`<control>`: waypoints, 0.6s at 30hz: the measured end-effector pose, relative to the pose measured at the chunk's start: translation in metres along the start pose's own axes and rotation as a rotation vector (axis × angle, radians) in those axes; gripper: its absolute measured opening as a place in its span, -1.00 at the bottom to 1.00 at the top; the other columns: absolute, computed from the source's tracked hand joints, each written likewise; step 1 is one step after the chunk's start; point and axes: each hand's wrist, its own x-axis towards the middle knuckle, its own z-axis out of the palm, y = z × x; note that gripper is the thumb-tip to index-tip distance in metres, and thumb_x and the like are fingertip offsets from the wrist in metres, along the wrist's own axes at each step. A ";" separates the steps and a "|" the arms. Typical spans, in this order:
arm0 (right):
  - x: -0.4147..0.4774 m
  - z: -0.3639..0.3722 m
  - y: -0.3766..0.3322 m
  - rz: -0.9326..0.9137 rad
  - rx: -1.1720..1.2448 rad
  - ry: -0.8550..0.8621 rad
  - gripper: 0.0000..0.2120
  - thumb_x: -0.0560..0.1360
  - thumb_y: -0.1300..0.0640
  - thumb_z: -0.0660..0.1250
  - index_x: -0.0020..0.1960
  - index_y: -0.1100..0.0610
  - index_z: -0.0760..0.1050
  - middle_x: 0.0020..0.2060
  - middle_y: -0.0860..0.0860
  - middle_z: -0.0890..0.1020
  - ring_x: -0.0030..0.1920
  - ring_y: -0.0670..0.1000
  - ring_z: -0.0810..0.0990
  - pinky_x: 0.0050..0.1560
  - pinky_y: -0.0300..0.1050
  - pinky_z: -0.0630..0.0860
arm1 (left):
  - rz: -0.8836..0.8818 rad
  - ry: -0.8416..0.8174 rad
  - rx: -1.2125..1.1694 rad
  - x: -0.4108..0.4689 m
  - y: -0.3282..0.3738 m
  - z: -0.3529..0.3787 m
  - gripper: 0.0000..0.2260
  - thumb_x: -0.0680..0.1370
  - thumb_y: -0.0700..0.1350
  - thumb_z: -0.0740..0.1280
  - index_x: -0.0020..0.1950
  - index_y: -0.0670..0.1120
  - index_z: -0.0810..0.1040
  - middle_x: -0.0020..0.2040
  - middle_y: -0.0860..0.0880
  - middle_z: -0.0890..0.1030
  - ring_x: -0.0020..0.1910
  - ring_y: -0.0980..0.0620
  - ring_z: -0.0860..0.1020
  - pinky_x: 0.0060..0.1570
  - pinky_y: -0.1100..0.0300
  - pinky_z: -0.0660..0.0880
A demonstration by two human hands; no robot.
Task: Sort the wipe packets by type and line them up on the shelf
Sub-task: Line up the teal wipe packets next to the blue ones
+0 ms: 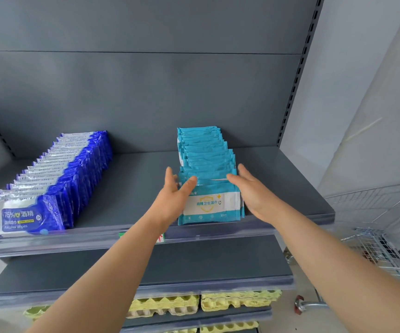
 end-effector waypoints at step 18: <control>0.078 -0.017 -0.011 0.147 0.121 -0.051 -0.69 0.61 0.02 0.13 0.35 -0.09 0.31 0.25 -0.05 0.56 0.17 0.01 0.60 0.25 0.10 0.49 | -0.191 -0.010 -0.225 0.094 0.011 -0.011 -0.59 0.65 -0.03 0.17 0.49 -0.05 0.26 0.31 -0.06 0.54 0.19 -0.05 0.58 0.25 -0.08 0.48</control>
